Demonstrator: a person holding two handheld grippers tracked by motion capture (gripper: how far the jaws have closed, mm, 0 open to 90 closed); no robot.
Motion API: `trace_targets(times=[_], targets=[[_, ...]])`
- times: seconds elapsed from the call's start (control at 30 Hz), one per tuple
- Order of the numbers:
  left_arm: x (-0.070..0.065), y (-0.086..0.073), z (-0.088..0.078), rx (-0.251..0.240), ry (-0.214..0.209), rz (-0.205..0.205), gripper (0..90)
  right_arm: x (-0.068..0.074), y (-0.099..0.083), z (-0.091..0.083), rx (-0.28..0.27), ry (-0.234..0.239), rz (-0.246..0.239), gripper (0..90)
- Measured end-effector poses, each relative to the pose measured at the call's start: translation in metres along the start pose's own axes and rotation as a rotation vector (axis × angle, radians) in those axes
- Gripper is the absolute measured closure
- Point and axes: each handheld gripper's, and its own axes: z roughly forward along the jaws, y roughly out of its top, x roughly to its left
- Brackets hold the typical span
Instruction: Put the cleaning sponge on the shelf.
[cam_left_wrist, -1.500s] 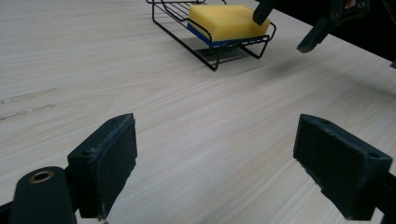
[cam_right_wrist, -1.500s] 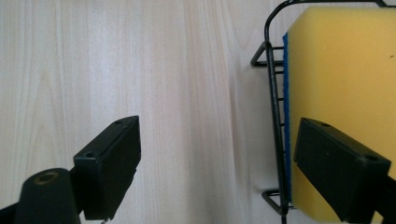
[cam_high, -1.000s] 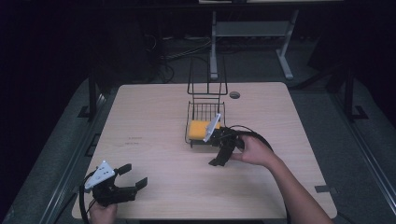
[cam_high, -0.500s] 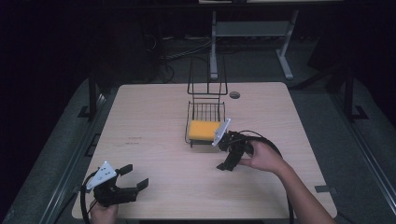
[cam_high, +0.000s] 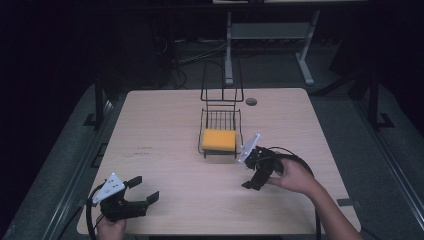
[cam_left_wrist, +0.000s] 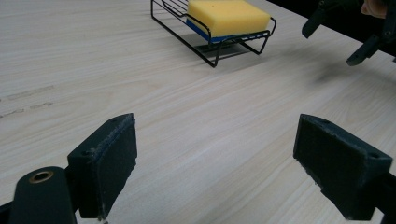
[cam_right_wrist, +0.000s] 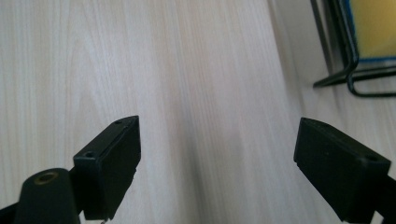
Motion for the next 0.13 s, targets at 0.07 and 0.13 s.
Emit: trace_targets(times=[0.07, 0.13], targets=[[-0.0002, 0.0001, 0.0004, 0.004, 0.001, 0.002, 12.8, 0.0019, -0.0047, -0.0011, 0.005, -0.005, 0.01, 14.4], [-0.0006, 0.0004, 0.0003, 0.005, 0.001, 0.007, 12.8, 0.0045, -0.009, -0.0032, 0.0, -0.013, 0.015, 14.4]])
